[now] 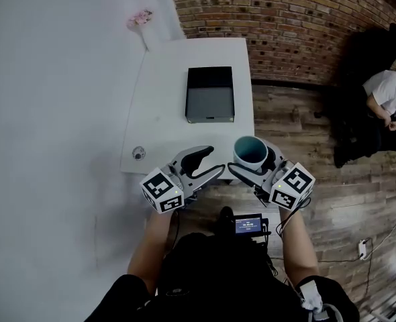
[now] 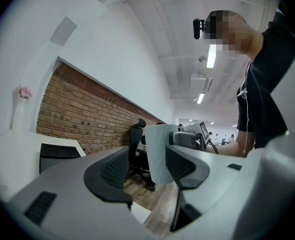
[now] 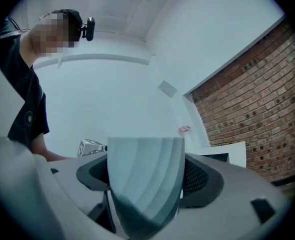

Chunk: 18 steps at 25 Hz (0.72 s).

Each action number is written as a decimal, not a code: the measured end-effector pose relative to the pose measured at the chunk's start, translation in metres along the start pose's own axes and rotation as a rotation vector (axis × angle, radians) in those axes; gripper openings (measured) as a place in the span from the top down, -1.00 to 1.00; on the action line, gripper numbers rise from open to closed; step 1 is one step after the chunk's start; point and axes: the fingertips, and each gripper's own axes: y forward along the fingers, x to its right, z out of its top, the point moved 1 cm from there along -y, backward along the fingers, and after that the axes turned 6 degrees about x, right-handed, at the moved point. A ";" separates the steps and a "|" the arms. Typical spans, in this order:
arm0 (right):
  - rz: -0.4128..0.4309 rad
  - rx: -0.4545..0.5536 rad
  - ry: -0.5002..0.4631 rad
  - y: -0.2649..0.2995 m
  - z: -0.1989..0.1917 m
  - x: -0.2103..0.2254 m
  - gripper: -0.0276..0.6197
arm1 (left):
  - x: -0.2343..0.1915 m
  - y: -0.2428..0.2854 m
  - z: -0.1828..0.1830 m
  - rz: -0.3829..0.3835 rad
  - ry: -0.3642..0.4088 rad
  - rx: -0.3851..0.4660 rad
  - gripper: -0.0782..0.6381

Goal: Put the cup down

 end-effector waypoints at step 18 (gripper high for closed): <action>0.010 -0.017 0.010 0.034 0.000 0.011 -0.29 | -0.033 -0.005 0.008 0.019 -0.017 -0.001 0.12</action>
